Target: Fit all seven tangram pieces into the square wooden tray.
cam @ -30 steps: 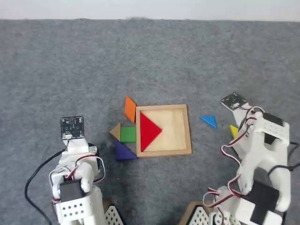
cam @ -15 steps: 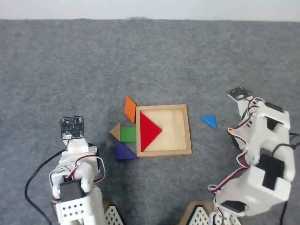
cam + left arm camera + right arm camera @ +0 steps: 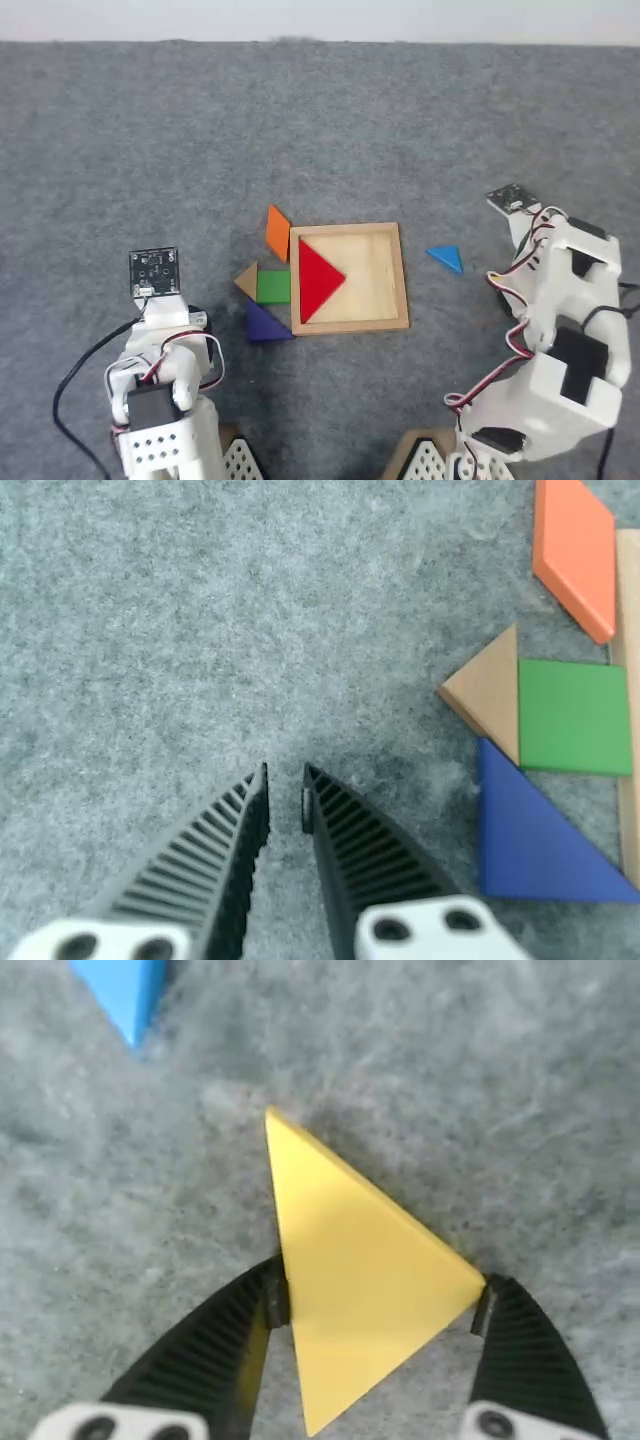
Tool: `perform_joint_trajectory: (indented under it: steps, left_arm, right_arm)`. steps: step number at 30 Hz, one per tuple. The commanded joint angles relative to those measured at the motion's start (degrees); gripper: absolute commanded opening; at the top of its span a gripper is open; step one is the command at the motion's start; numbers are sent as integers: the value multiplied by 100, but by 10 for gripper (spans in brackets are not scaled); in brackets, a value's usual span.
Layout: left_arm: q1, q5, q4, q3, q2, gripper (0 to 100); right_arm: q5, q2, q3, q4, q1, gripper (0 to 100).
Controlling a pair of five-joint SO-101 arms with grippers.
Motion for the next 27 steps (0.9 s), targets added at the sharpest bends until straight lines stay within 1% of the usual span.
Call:
perform_joint_trajectory:
  steps: [1, 3, 7, 10, 17, 21, 24, 27]
  left_arm:
    - [-18, -35, 26, -66, -132, 50]
    - [-18, -35, 26, -66, -132, 50]
    - [-18, -35, 26, -66, -132, 50]
    - [-18, -35, 26, -66, -132, 50]
    - [-18, -35, 26, -66, -132, 50]
    - [-18, -35, 26, -66, -132, 50]
    - [-18, -35, 26, -66, -132, 50]
    - [-18, -35, 26, -66, -132, 50]
  right_arm:
    - [97, -145, -325, -66, 13, 159]
    - [88, -145, -299, -66, 31, 136]
    - [-132, -215, -334, -66, 66, 136]
    - [-158, -215, -396, -22, 31, 133]
    - [-167, -286, -967, 664, 57, 133]
    - [-167, -725, -1046, 892, 57, 133]
    - [-62, -1095, -1037, 945, 13, 138]
    - [290, -1174, -1046, 980, -163, 159]
